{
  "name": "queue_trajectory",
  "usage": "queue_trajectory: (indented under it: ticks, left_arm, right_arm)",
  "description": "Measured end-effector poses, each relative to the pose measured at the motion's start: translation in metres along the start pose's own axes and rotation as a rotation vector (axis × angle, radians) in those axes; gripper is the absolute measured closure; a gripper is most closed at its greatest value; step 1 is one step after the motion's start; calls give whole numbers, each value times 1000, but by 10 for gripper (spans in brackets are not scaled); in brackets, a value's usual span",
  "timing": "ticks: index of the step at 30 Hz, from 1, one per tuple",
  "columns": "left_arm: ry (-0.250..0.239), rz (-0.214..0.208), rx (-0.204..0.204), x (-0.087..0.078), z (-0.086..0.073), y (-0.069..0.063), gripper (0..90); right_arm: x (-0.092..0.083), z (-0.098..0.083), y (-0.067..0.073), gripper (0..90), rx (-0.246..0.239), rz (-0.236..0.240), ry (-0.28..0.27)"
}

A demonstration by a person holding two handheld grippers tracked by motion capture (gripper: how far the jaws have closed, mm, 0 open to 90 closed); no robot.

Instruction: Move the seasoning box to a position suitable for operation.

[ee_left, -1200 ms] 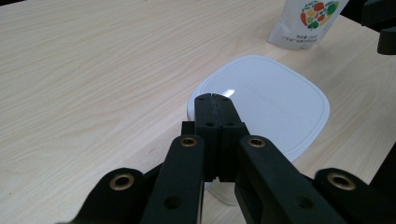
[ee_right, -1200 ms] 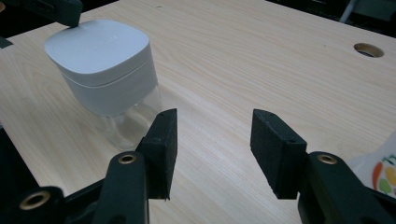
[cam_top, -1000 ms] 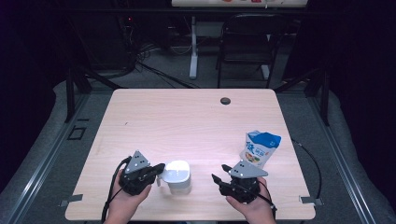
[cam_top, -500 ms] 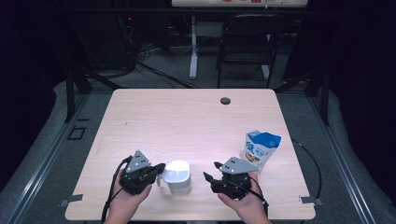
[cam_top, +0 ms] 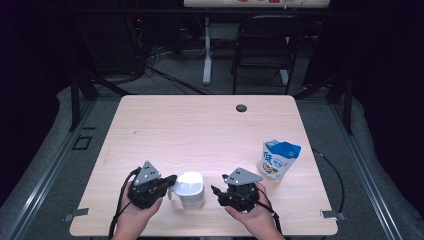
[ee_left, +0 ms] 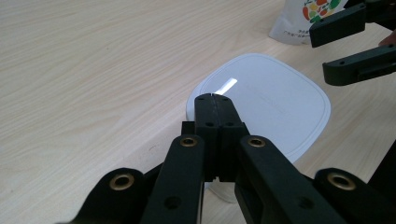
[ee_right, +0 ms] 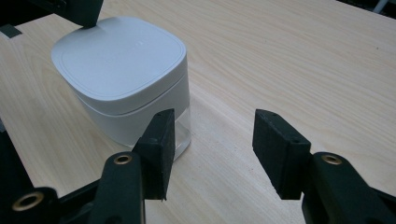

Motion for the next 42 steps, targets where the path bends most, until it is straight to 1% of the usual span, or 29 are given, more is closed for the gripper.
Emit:
queue_trajectory:
  ticks: [6,10,14,15,17,20,30,35,42]
  left_arm:
    - [-5,2,0,0,-1,0,900]
    - [-7,3,0,-1,-1,0,900]
    - [-7,3,-1,-1,-1,0,900]
    - [-8,2,-1,-1,-2,1,900]
    - [-9,1,-3,-1,-2,1,900]
    - [-10,3,-4,-1,-2,1,900]
    - [-14,4,-3,-1,-2,1,900]
    - [-16,4,-7,-1,-2,0,900]
    - [-14,3,-6,-1,-2,1,900]
  right_arm:
    - [5,-1,2,495,-9,1,18]
    - [8,-2,3,495,-11,1,19]
    - [10,-2,4,494,-18,-1,27]
    - [12,-2,4,494,-25,2,36]
    - [13,-2,5,494,-21,2,32]
    - [14,-1,7,494,-33,3,40]
    - [18,1,14,494,-47,9,36]
    - [19,2,15,494,-59,13,43]
    - [20,2,15,494,-60,10,43]
Point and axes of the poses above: each handheld gripper's, and its own axes: x roughly forward along the jaws, z roughly out of its top, y roughly to its left, the point moved 1 cm from there along x, roughly forward along the jaws, and after that the axes turned 6 degrees about -z, right-handed, at the moved point
